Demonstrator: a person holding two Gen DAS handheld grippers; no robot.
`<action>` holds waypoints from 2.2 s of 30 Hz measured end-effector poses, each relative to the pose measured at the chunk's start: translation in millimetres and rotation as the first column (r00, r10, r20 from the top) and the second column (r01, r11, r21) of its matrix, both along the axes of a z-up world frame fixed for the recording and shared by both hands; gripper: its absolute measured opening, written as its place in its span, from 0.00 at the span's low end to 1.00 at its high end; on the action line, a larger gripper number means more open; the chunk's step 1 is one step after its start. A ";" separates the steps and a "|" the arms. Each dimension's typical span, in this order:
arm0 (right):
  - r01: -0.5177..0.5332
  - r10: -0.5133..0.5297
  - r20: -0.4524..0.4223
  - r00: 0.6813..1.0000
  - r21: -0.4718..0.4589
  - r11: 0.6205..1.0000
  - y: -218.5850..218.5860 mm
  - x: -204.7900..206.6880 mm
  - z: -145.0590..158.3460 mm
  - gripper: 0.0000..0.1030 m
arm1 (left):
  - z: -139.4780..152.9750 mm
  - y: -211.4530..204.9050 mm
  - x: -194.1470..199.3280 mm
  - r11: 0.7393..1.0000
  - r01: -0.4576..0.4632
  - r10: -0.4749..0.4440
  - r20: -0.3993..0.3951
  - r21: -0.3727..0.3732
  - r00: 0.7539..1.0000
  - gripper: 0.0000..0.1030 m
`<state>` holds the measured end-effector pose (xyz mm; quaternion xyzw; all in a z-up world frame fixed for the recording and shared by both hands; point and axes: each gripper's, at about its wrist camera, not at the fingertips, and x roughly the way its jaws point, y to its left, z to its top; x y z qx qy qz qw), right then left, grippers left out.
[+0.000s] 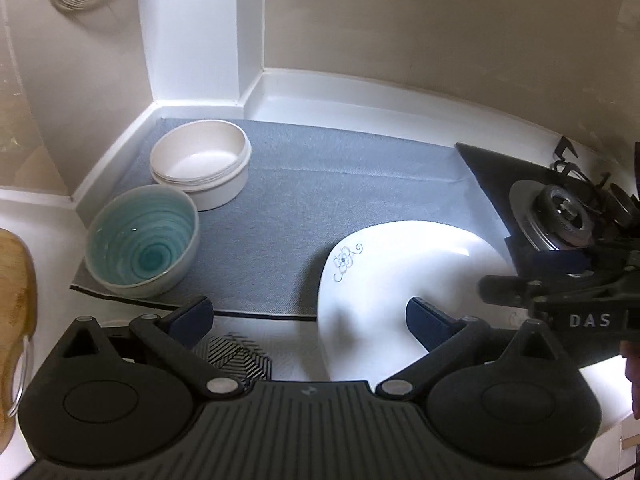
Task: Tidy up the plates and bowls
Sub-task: 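Open both grippers to release the square plate on the stack, then move both grippers toward the blue swirl bowl on the mat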
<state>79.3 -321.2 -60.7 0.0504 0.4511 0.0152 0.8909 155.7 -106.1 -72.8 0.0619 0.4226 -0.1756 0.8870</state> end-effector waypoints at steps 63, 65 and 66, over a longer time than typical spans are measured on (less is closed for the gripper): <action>-0.117 0.114 0.028 0.993 0.150 0.982 121.8 82.8 5.3 0.79 | 36.7 201.8 37.7 0.921 -0.379 0.376 -0.053 -0.091 0.925 1.00; -0.104 0.099 0.037 0.994 0.146 0.984 122.3 85.4 6.9 0.79 | 37.1 200.8 47.2 0.931 -0.351 0.349 -0.044 -0.098 0.936 1.00; -0.100 0.095 0.038 0.995 0.143 0.985 123.2 86.7 6.9 0.79 | 36.6 199.8 53.5 0.936 -0.338 0.335 -0.043 -0.098 0.941 1.00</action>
